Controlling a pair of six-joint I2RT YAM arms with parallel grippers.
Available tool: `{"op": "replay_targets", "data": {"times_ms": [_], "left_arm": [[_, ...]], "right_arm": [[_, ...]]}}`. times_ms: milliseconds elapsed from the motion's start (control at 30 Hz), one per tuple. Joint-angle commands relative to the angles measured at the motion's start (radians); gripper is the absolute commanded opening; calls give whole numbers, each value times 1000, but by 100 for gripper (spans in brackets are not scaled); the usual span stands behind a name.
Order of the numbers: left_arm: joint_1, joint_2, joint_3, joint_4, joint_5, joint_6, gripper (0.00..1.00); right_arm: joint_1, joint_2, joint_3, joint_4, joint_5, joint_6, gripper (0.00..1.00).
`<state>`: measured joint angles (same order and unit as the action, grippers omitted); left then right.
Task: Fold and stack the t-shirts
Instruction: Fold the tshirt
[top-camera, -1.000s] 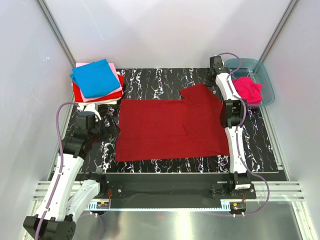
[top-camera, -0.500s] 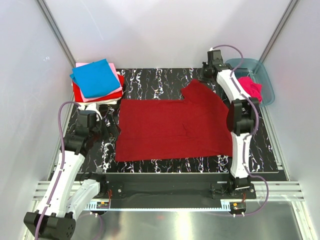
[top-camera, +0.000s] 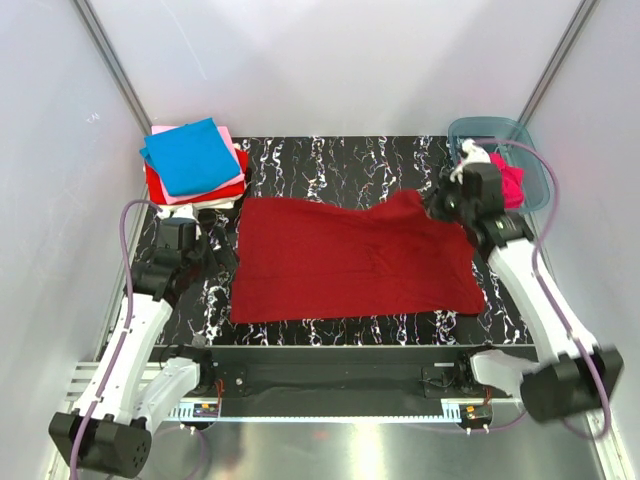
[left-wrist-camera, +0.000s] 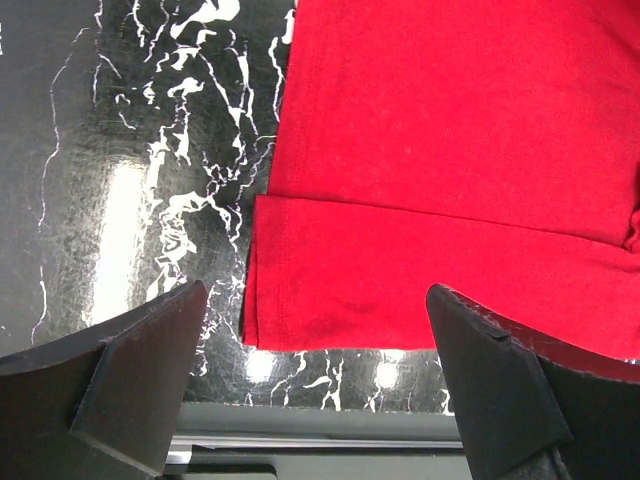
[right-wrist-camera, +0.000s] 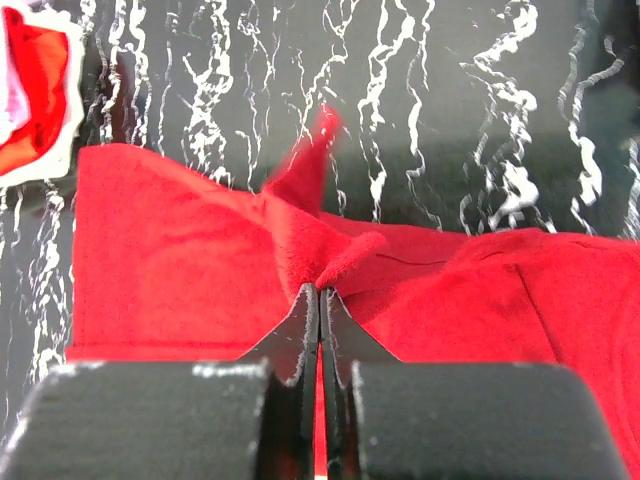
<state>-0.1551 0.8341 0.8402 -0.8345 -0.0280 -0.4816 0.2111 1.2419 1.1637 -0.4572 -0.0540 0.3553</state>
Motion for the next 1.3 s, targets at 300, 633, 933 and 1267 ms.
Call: {"op": "replay_targets", "data": {"times_ms": [300, 633, 933, 1267], "left_arm": [[3, 466, 241, 231, -10, -52, 99], [-29, 985, 690, 199, -56, -46, 91], [-72, 1266, 965, 146, -154, -29, 83], [-118, 1468, 1146, 60, -311, -38, 69]], "right_arm": [[1, -433, -352, 5, 88, 99, 0], [-1, -414, -392, 31, 59, 123, 0], [1, -407, -400, 48, 8, 137, 0], [1, -440, -423, 32, -6, 134, 0]]}}
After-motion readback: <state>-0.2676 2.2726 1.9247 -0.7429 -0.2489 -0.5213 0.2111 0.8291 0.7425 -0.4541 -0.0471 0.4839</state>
